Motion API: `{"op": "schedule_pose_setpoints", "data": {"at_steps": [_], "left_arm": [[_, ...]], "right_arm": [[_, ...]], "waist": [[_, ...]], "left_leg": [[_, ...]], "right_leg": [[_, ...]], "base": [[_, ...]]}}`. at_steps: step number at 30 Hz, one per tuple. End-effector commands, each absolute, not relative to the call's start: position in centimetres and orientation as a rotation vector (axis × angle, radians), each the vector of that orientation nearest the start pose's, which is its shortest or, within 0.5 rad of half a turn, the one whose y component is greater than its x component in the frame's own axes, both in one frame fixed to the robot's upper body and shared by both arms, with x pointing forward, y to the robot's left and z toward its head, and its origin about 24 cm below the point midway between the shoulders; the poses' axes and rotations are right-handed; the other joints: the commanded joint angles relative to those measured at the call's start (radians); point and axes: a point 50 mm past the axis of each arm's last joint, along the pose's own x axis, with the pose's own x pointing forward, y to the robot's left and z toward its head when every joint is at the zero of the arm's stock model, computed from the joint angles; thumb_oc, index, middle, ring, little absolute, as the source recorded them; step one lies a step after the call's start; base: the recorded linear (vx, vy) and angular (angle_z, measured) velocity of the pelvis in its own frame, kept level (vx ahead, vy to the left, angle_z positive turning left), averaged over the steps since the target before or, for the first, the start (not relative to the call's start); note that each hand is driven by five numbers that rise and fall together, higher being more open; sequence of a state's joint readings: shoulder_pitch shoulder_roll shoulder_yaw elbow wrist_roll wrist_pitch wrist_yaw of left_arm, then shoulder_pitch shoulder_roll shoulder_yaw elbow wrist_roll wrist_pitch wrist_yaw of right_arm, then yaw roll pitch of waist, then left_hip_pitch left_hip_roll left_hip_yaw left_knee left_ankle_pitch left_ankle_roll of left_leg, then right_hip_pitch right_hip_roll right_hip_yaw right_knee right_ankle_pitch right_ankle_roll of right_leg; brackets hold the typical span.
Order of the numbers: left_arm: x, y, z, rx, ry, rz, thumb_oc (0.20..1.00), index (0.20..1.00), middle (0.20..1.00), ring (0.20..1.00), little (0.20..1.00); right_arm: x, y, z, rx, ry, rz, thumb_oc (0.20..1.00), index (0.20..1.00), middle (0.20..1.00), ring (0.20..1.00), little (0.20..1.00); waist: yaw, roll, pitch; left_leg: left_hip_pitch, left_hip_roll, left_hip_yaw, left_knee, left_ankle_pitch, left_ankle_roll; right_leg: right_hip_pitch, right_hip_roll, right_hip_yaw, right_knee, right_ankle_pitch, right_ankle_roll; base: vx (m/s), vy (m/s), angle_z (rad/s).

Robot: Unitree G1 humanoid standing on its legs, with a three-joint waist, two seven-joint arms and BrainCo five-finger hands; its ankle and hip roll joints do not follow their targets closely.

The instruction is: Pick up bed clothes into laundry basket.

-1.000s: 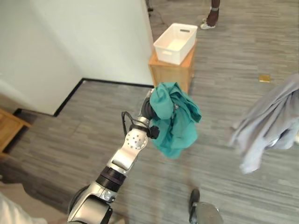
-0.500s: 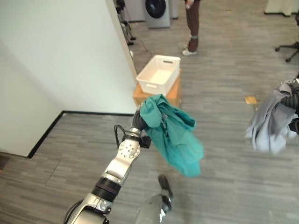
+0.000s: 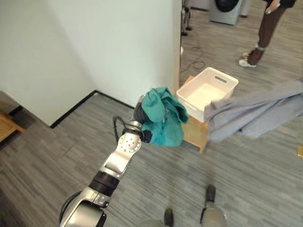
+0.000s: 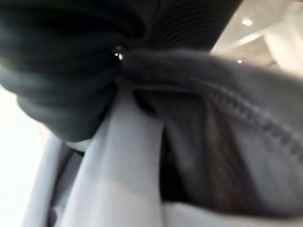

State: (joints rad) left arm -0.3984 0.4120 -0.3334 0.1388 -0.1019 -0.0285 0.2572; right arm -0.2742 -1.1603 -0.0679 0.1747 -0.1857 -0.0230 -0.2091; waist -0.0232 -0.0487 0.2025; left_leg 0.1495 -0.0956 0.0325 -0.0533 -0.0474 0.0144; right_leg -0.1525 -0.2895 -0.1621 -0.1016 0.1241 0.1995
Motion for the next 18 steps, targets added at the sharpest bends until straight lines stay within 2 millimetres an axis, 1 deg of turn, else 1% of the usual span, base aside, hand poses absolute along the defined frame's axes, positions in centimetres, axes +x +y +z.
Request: {"op": "schedule_pose_setpoints", "data": {"at_steps": [1,2,3,4,5,6,7,8,9,10,11,12,13,14,15,16,17,18], "left_arm": [[31.3,11.7,14.0,0.312,-0.425,-0.164,0.2,0.2,0.2,0.2,0.2],[31.2,11.7,13.9,0.304,-0.42,-0.165,0.2,0.2,0.2,0.2,0.2],[31.2,11.7,13.6,0.298,-0.411,-0.163,0.2,0.2,0.2,0.2,0.2],[31.2,11.8,13.6,0.296,-0.41,-0.159,0.2,0.2,0.2,0.2,0.2],[31.0,12.0,13.1,0.275,-0.39,-0.155,0.2,0.2,0.2,0.2,0.2],[30.8,12.0,12.8,0.268,-0.382,-0.163,0.2,0.2,0.2,0.2,0.2],[30.7,12.1,12.6,0.253,-0.373,-0.162,0.2,0.2,0.2,0.2,0.2],[30.5,12.3,12.4,0.24,-0.365,-0.163,0.2,0.2,0.2,0.2,0.2],[30.4,12.4,12.4,0.227,-0.359,-0.161,0.2,0.2,0.2,0.2,0.2],[30.4,12.6,12.4,0.212,-0.355,-0.157,0.2,0.2,0.2,0.2,0.2],[30.3,12.7,12.2,0.206,-0.347,-0.152,0.2,0.2,0.2,0.2,0.2],[30.2,12.9,12.2,0.193,-0.348,-0.141,0.2,0.2,0.2,0.2,0.2],[30.1,13.0,12.2,0.183,-0.347,-0.138,0.2,0.2,0.2,0.2,0.2],[30.1,13.1,12.2,0.176,-0.345,-0.138,0.2,0.2,0.2,0.2,0.2],[30.0,13.1,12.2,0.172,-0.345,-0.141,0.2,0.2,0.2,0.2,0.2],[29.9,13.1,12.1,0.168,-0.341,-0.145,0.2,0.2,0.2,0.2,0.2],[29.9,13.1,11.9,0.165,-0.334,-0.141,0.2,0.2,0.2,0.2,0.2],[29.8,13.1,11.8,0.163,-0.331,-0.147,0.2,0.2,0.2,0.2,0.2]], "right_arm": [[27.2,-35.8,30.3,-1.294,-0.424,-0.619,0.2,0.2,0.2,0.2,0.2],[27.5,-35.7,30.6,-1.292,-0.433,-0.615,0.2,0.2,0.2,0.2,0.2],[27.5,-35.6,31.3,-1.289,-0.448,-0.622,0.2,0.2,0.2,0.2,0.2],[27.7,-35.5,31.5,-1.29,-0.451,-0.618,0.2,0.2,0.2,0.2,0.2],[28.3,-35.1,32.4,-1.277,-0.473,-0.613,0.2,0.2,0.2,0.2,0.2],[28.4,-35.0,33.3,-1.288,-0.485,-0.622,0.2,0.2,0.2,0.2,0.2],[28.7,-34.8,33.7,-1.29,-0.486,-0.614,0.2,0.2,0.2,0.2,0.2],[28.8,-34.7,34.2,-1.293,-0.49,-0.615,0.2,0.2,0.2,0.2,0.2],[28.8,-34.8,34.8,-1.292,-0.492,-0.628,0.2,0.2,0.2,0.2,0.2],[29.0,-34.7,35.3,-1.294,-0.493,-0.631,0.2,0.2,0.2,0.2,0.2],[29.1,-34.7,35.8,-1.294,-0.49,-0.641,0.2,0.2,0.2,0.2,0.2],[29.2,-34.7,36.4,-1.289,-0.497,-0.65,0.2,0.2,0.2,0.2,0.2],[29.3,-34.7,36.9,-1.289,-0.496,-0.663,0.2,0.2,0.2,0.2,0.2],[29.4,-34.9,37.1,-1.285,-0.482,-0.674,0.2,0.2,0.2,0.2,0.2],[29.4,-35.1,37.4,-1.291,-0.471,-0.683,0.2,0.2,0.2,0.2,0.2],[29.3,-35.3,37.8,-1.287,-0.469,-0.7,0.2,0.2,0.2,0.2,0.2],[29.3,-35.4,37.9,-1.286,-0.468,-0.701,0.2,0.2,0.2,0.2,0.2],[29.2,-35.4,38.0,-1.298,-0.466,-0.704,0.2,0.2,0.2,0.2,0.2]], "waist": [[0.007,0.02,-0.028],[0.005,0.018,-0.033],[0.013,0.014,-0.046],[0.008,0.018,-0.044],[0.021,0.015,-0.059],[0.035,0.007,-0.058],[0.034,0.016,-0.061],[0.038,0.021,-0.06],[0.045,0.022,-0.054],[0.041,0.023,-0.048],[0.059,0.012,-0.038],[0.065,0.009,-0.027],[0.067,0.003,-0.018],[0.073,-0.002,-0.011],[0.076,-0.003,-0.007],[0.081,0.0,-0.008],[0.085,0.005,-0.012],[0.089,0.016,-0.015]], "left_leg": [[0.039,0.176,0.111,-0.034,-0.04,-0.123],[0.055,0.179,0.106,-0.034,-0.045,-0.127],[0.066,0.187,0.1,-0.032,-0.044,-0.131],[0.069,0.189,0.1,-0.032,-0.045,-0.132],[0.069,0.214,0.09,0.018,-0.053,-0.149],[0.05,0.226,0.079,0.063,-0.04,-0.161],[0.041,0.244,0.074,0.101,-0.044,-0.167],[0.023,0.26,0.067,0.144,-0.023,-0.175],[-0.007,0.276,0.054,0.213,0.018,-0.185],[-0.042,0.282,0.038,0.287,0.039,-0.188],[-0.071,0.272,0.024,0.358,0.068,-0.185],[-0.104,0.265,0.012,0.419,0.089,-0.183],[-0.129,0.266,0.022,0.462,0.098,-0.179],[-0.156,0.269,0.04,0.478,0.102,-0.174],[-0.176,0.268,0.062,0.463,0.094,-0.171],[-0.185,0.264,0.081,0.42,0.077,-0.167],[-0.185,0.244,0.1,0.334,0.048,-0.153],[-0.186,0.233,0.102,0.256,0.044,-0.152]], "right_leg": [[0.042,0.036,-0.02,0.031,0.012,0.049],[0.055,0.038,-0.014,0.029,0.016,0.046],[0.076,0.045,-0.014,0.023,0.019,0.044],[0.081,0.046,-0.015,0.023,0.018,0.043],[0.118,0.062,-0.021,0.021,0.012,0.031],[0.133,0.067,-0.026,0.019,0.009,0.014],[0.154,0.078,-0.034,0.016,-0.013,0.009],[0.174,0.088,-0.045,0.014,-0.032,0.0],[0.197,0.098,-0.055,0.014,-0.049,-0.014],[0.213,0.105,-0.064,0.014,-0.061,-0.026],[0.23,0.11,-0.065,0.014,-0.074,-0.04],[0.243,0.113,-0.07,0.014,-0.08,-0.051],[0.252,0.113,-0.076,0.014,-0.088,-0.056],[0.263,0.115,-0.08,0.014,-0.094,-0.06],[0.27,0.117,-0.08,0.014,-0.101,-0.06],[0.274,0.119,-0.08,0.014,-0.107,-0.057],[0.28,0.119,-0.076,0.014,-0.115,-0.05],[0.282,0.128,-0.075,0.014,-0.122,-0.046]], "base": [[0.26,-0.264,0.11],[0.24,-0.231,-0.08],[0.13,-0.131,-0.11],[0.2,-0.266,-0.05],[0.13,-0.326,0.0],[0.19,-0.377,-0.01],[0.09,-0.245,-0.03],[0.11,-0.212,0.08],[0.06,-0.232,0.29],[0.07,-0.263,0.39],[0.06,-0.22,0.36],[0.05,-0.236,0.2],[0.04,-0.218,0.0],[0.05,-0.189,0.01],[0.09,-0.124,0.08],[0.13,-0.051,0.2],[0.14,0.0,0.21],[0.14,0.045,0.19]]}}
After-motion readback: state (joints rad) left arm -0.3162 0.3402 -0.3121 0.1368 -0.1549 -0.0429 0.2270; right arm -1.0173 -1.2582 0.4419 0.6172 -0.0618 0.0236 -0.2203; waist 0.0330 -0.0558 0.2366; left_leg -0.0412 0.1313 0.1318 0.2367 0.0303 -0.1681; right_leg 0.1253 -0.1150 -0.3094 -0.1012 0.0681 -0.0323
